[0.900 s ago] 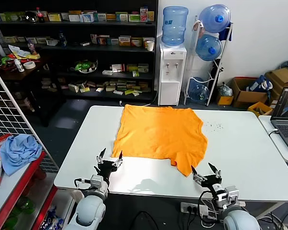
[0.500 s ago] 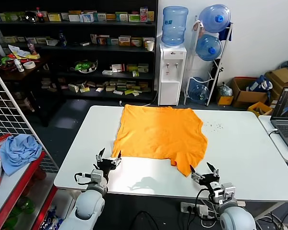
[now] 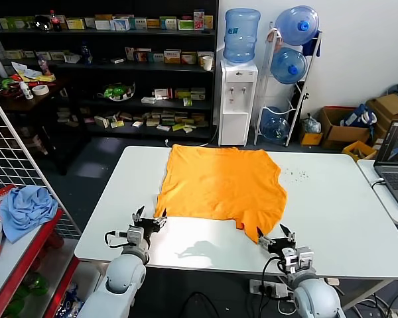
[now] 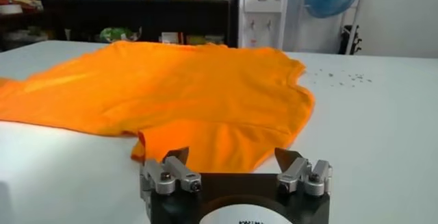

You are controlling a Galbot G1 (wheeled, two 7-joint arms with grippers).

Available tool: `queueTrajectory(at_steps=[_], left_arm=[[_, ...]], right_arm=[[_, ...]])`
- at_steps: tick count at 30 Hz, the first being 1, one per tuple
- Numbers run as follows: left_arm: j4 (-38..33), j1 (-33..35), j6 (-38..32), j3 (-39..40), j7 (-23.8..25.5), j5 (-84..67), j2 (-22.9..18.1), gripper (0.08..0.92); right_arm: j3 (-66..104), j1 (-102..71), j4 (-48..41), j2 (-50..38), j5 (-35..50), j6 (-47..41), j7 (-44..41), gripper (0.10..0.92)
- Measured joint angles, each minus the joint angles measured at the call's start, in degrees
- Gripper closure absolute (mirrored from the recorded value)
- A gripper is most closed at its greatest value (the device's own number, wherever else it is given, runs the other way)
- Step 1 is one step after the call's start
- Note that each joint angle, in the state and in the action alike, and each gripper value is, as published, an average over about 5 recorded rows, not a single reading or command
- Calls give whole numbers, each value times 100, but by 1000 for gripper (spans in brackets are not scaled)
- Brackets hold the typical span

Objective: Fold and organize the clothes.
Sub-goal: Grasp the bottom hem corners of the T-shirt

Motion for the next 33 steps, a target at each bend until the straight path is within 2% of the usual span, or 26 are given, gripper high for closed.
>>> queueTrajectory(at_steps=[3,9,26,33], left_arm=[[10,0,78,3,0,-36,-9,177],[9,23,148,21,12,-51,-40,203],[34,145,87,30,105,33,-49,683],[-74,256,17,18,108,35,31,874]], right_arm=[[-14,4,-10,12,-21,-34,28,238],[-20,-2,-8,39,-56,-85,84,407],[-1,-94,41,55,-207,-190,192,882],[7,-174,115,34,-220,-187,202,901]])
